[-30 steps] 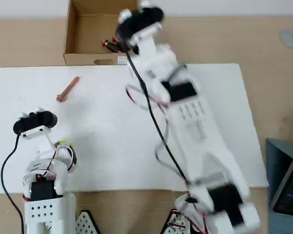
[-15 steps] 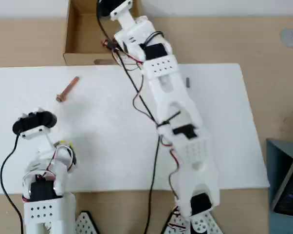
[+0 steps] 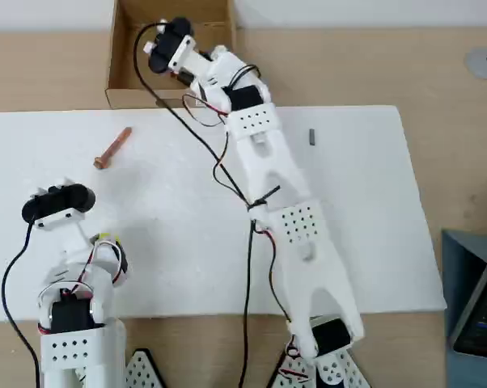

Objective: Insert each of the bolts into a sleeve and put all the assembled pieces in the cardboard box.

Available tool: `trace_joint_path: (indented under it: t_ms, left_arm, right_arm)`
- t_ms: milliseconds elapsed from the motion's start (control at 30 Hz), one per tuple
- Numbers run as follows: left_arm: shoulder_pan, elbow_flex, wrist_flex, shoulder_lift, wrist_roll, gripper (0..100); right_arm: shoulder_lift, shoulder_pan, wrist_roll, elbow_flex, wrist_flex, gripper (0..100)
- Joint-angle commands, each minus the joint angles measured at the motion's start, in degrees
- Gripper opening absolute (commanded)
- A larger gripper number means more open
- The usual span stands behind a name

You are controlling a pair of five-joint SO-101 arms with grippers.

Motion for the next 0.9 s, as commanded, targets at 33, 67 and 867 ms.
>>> trace_joint_path:
  t_ms: [33,67,867]
  left_arm:
    - [-0.7,-0.3,-0.8,-0.5,-0.1,0]
    - [-0.7,-0.3,-0.8,-0.5,-0.1,0]
    - [-0.7,-0.3,-0.8,-0.5,-0.1,0]
  right_arm:
    - [-0.5,1.0,0.7,-6.3,0.4,13.9]
    - [-0.5,1.0,0.8,-6.3,0.4,13.9]
    - [-0.8,2.3,0.6,-26.7,27.0,13.8]
